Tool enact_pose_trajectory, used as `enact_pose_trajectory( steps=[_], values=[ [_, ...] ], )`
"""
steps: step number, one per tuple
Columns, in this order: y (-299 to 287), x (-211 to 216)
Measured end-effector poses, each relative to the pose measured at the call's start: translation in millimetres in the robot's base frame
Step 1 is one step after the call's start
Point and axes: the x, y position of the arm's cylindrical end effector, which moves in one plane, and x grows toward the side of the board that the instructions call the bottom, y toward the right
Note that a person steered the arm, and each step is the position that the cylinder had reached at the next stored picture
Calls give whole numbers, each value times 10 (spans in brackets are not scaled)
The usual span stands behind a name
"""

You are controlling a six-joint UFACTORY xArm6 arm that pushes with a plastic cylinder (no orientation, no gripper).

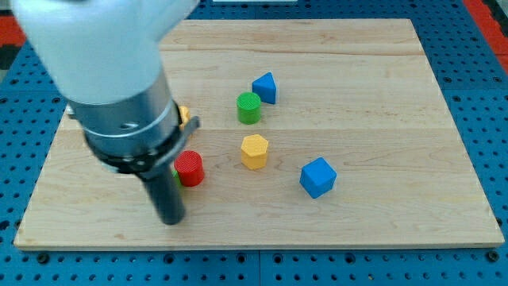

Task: Push the green star slightly to the left of the board

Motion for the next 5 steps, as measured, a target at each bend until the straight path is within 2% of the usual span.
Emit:
enact_pose_trajectory(
  steps=[1,4,5],
  values=[
    [264,-107],
    [-768,-190],
    [-1572,-153]
  ],
)
